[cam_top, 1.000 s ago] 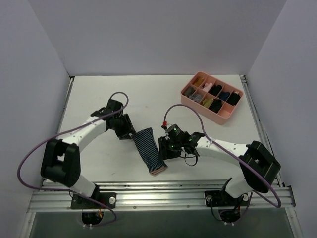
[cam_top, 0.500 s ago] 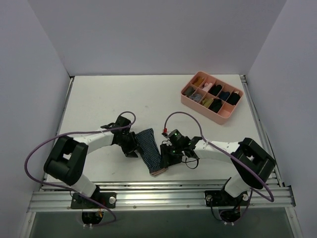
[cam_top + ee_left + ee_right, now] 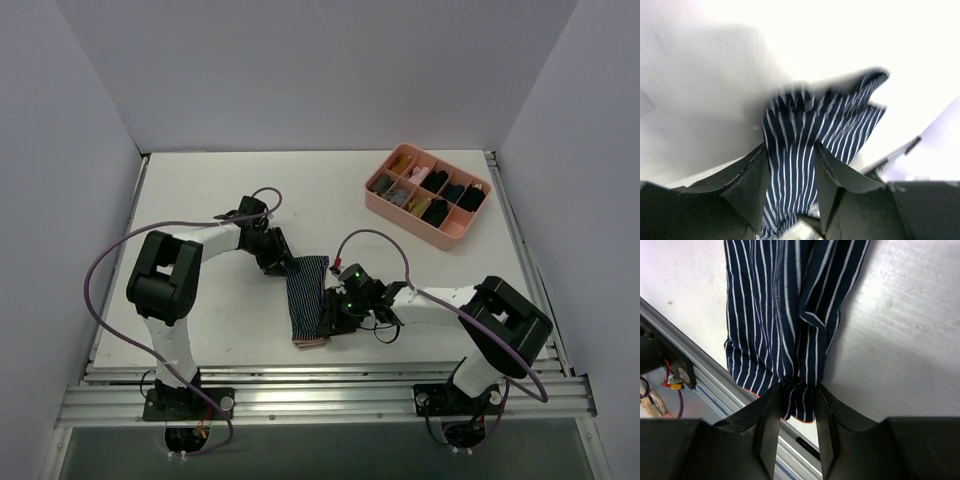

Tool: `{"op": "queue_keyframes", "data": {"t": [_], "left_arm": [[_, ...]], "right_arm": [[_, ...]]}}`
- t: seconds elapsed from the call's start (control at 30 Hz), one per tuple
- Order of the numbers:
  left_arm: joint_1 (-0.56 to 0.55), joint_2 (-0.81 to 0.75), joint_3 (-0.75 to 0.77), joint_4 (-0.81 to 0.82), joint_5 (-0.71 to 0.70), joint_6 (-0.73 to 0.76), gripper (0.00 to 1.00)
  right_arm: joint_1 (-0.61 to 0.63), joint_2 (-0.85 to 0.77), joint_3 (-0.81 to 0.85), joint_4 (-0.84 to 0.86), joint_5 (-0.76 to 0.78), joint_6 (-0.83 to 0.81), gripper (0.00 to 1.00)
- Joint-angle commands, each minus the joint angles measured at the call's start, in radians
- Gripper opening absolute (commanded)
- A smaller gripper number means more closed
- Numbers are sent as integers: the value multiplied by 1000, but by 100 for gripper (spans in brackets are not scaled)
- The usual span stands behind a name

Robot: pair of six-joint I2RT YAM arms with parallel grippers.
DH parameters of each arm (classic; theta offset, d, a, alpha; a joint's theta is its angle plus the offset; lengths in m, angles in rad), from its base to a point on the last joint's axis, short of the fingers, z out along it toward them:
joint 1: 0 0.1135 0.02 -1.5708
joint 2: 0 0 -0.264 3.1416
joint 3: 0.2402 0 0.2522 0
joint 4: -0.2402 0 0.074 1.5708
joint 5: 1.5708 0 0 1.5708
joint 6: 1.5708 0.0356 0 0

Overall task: Roll the underwear
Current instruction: Fold the underwear

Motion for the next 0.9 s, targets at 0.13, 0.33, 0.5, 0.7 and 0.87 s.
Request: {"op": "queue_keyframes", "data": {"t": [0.13, 0.33, 0.5, 0.7, 0.87], "left_arm": [[55, -113, -59, -157, -123, 71, 50], [-53, -458, -385, -9, -84, -130, 56], [-126, -584, -557, 89, -74, -223, 58], [-166, -588, -654, 181, -91, -294, 59], [-171, -542, -713, 308, -88, -346, 60]], "right_arm": [[10, 79, 64, 10, 74, 58, 26], [7, 65, 56, 28, 110, 107, 26], [7, 97, 70, 22, 105, 102, 26], [8, 105, 71, 33, 111, 113, 26], [9, 109, 79, 30, 114, 119, 26]]}}
